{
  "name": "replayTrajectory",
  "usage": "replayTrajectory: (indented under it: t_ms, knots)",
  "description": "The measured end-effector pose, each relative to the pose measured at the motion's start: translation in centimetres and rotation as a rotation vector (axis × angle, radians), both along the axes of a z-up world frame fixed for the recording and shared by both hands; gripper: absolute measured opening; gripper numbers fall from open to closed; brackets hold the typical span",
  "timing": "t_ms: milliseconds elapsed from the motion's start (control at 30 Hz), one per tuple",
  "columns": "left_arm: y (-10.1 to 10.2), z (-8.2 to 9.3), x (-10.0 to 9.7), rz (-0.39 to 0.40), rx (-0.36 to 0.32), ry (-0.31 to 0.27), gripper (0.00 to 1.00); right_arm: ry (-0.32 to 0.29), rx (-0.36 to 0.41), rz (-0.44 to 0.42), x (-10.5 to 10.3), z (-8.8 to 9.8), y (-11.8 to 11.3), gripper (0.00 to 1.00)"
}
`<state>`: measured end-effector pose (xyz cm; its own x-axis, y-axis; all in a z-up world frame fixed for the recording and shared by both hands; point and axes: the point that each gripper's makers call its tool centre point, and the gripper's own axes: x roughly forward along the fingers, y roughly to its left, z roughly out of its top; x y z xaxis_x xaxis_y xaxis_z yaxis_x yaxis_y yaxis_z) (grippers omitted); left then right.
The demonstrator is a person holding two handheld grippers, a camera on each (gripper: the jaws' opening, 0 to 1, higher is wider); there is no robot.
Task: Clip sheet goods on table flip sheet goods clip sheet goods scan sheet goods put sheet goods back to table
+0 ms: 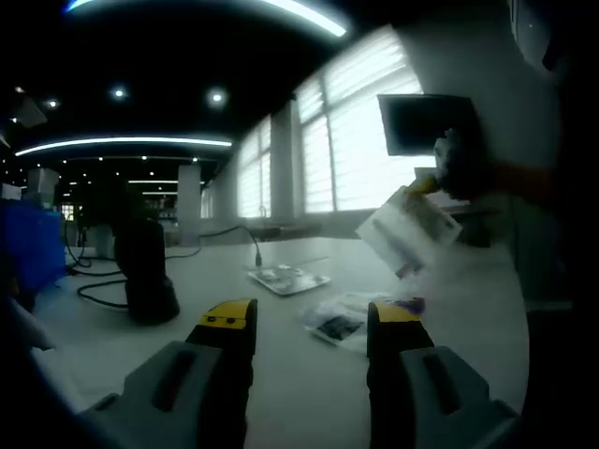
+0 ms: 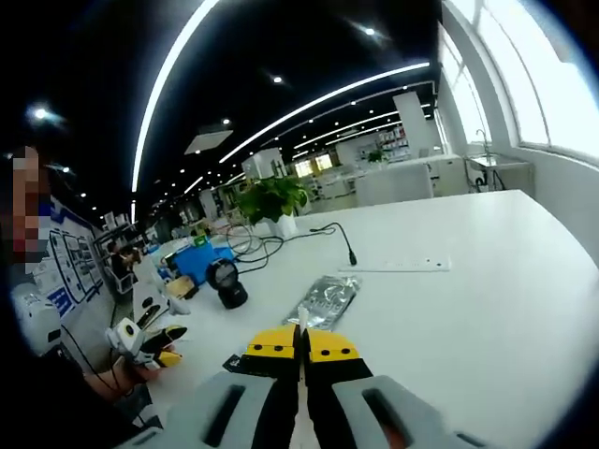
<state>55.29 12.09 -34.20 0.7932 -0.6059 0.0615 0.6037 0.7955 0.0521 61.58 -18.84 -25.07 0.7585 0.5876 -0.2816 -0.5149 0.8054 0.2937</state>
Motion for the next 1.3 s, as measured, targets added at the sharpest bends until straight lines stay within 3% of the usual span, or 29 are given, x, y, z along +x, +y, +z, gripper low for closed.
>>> replayTrajectory:
  t_ms: [500, 667, 833, 1300]
  knots:
    - [-0.1, 0.0, -0.1, 0.001, 0.005, -0.003, 0.39, -0.078, 0.033, -0.064, 1.1, 1.7, 1.8, 0.00]
    - [-0.2, 0.0, -0.1, 0.001, 0.008, -0.002, 0.39, -0.101, 0.092, -0.113, 2.7, 2.5, 0.6, 0.00]
    - [-0.3, 0.0, -0.2, -0.005, 0.007, -0.002, 0.40, -0.121, 0.100, -0.121, 4.0, 2.9, 0.4, 0.00]
    - [-0.2, -0.1, -0.1, -0.004, 0.009, -0.001, 0.40, -0.170, 0.152, -0.118, 5.7, 3.9, 2.7, 0.00]
